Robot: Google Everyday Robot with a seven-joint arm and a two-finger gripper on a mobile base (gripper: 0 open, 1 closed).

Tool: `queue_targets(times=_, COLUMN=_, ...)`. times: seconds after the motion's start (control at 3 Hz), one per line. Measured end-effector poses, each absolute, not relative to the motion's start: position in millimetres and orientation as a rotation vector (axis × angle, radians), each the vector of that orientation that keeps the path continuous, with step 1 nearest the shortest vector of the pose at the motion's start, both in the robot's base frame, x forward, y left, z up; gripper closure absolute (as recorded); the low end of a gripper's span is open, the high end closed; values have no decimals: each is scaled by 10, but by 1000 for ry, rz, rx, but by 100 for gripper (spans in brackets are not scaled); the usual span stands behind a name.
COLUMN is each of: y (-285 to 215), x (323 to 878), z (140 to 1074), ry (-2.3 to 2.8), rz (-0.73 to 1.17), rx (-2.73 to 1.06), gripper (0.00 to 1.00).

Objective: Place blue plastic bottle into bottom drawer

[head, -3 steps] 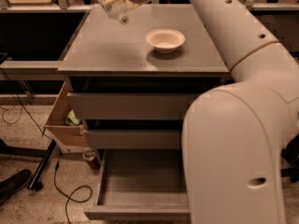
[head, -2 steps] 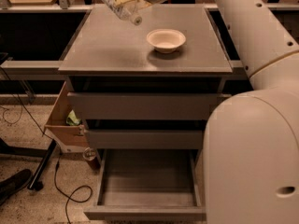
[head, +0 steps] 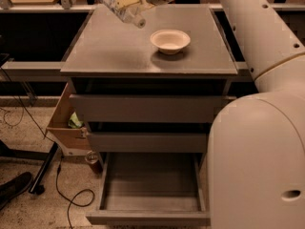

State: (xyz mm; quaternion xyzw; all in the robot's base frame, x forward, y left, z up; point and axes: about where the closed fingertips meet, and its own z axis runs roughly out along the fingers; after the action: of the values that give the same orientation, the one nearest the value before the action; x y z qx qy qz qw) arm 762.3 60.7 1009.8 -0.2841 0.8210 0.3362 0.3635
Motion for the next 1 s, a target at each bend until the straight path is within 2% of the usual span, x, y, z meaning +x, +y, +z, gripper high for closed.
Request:
queue_targets(times=0.67, y=446, x=7422, z=10272, ry=2006, rz=889, rx=-770, gripper=100)
queue_targets(times=1.0, y=293, x=6993, z=10433, ry=1876, rz=943, rx=-776, gripper=100)
